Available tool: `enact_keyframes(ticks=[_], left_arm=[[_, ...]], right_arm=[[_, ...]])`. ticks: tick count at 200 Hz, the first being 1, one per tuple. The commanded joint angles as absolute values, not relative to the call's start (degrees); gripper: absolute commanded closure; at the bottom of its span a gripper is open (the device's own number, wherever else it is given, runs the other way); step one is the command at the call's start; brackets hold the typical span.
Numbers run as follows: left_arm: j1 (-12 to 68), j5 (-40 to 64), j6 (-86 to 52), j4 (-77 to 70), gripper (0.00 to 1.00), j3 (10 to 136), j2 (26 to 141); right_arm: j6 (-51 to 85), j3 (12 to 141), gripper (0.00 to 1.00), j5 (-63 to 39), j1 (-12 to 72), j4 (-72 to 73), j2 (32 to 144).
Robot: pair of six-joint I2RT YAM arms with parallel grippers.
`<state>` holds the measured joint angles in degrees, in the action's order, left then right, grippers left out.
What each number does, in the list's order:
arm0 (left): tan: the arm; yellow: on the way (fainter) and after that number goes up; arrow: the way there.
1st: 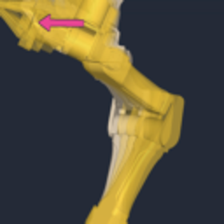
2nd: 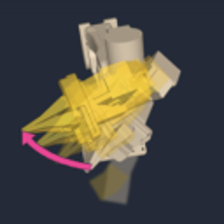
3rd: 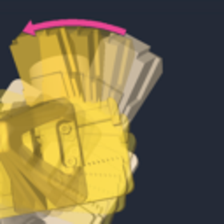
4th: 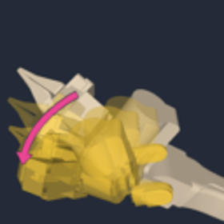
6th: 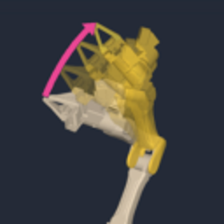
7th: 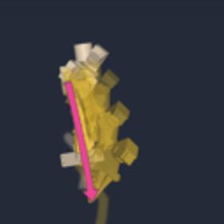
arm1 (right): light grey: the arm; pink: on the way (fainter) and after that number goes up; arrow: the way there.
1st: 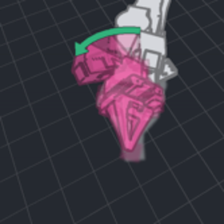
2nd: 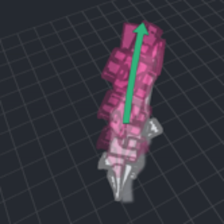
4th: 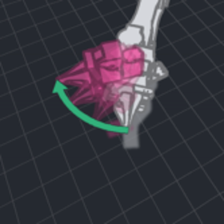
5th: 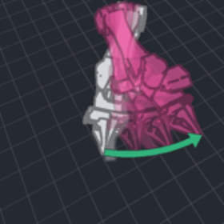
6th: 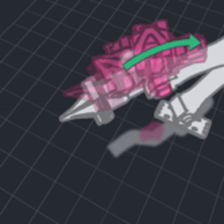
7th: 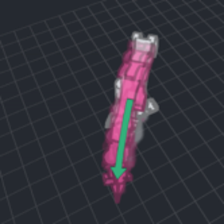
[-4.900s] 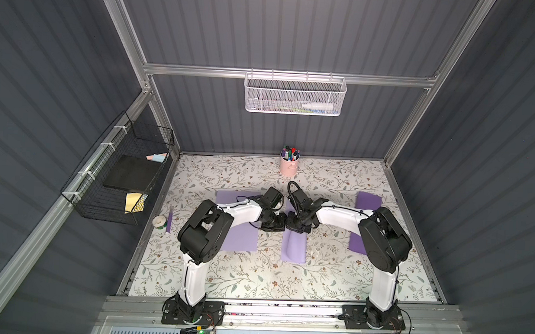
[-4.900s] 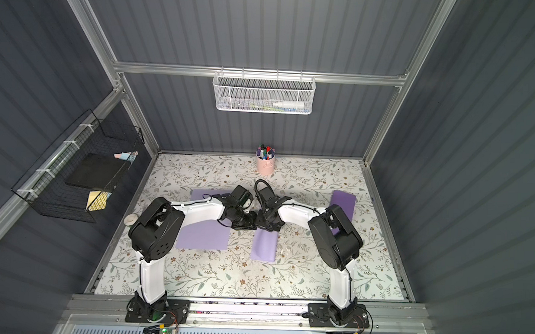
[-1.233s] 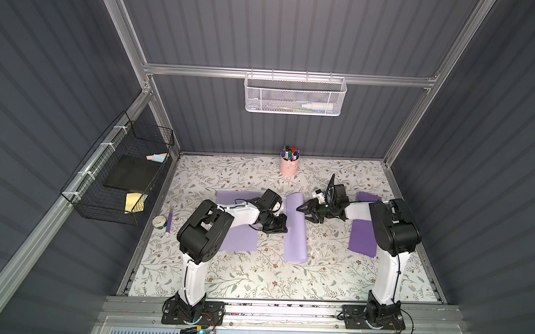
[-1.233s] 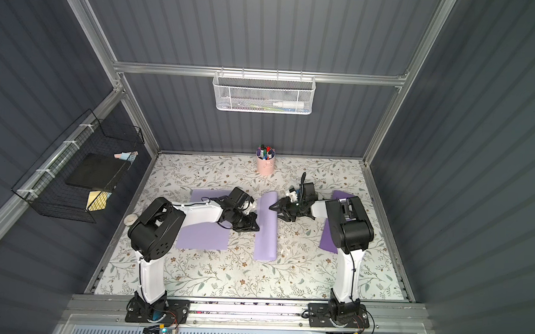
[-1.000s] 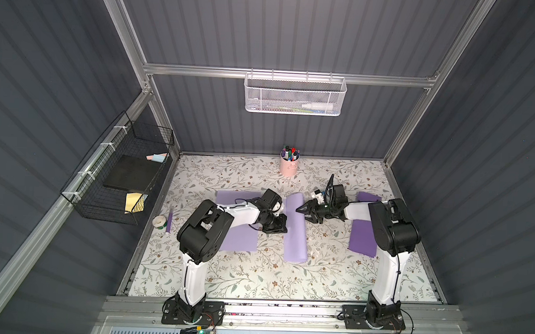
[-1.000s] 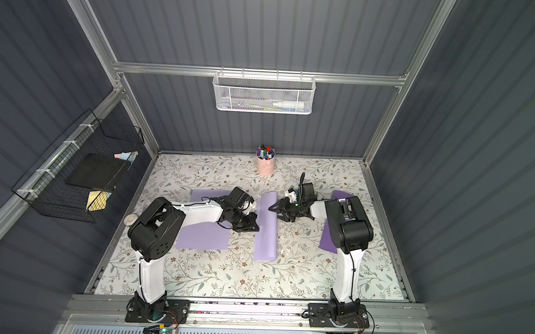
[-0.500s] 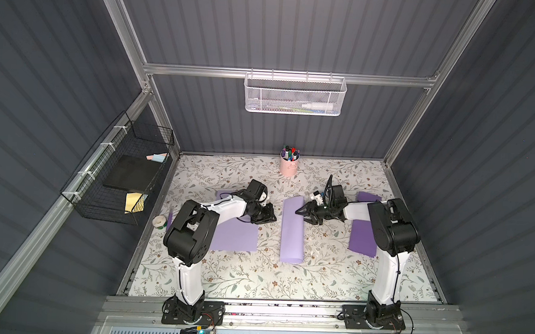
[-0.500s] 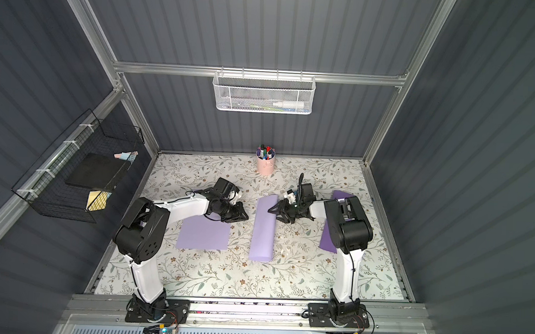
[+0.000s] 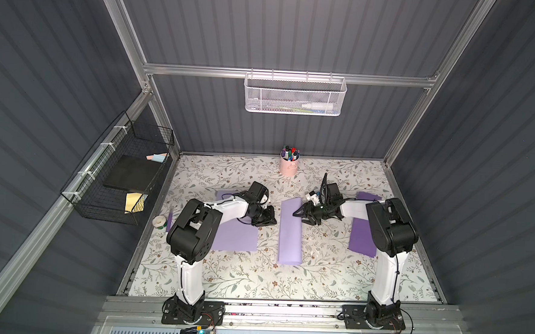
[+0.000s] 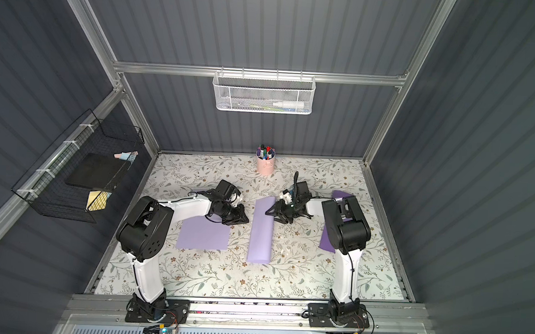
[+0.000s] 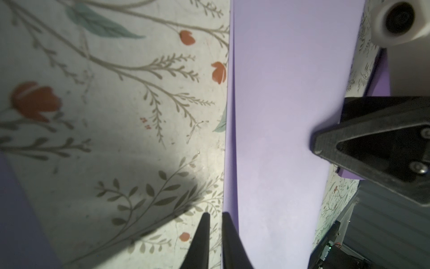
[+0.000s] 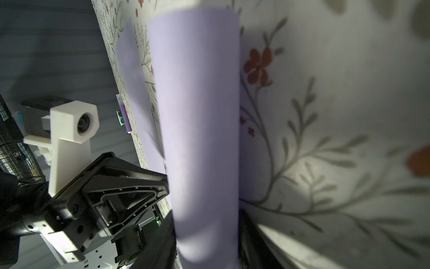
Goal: Fold the rectangular paper in half along the long edge
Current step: Fold the paper at the center of the board.
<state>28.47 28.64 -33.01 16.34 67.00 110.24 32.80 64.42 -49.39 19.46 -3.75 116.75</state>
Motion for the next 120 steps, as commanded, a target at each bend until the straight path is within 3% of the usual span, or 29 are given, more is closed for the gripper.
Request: enact_keyframes(ticks=[1,120], left_arm=[[28.8,29.4,-33.0,16.0,0.86,66.6,112.0],[29.3,29.5,-33.0,16.3,0.87,66.6,112.7]], right_arm=[[31.0,65.8,0.56,-48.0,19.8,-6.6,118.4],[30.3,67.5,0.57,-43.8,21.0,-9.8,119.7]])
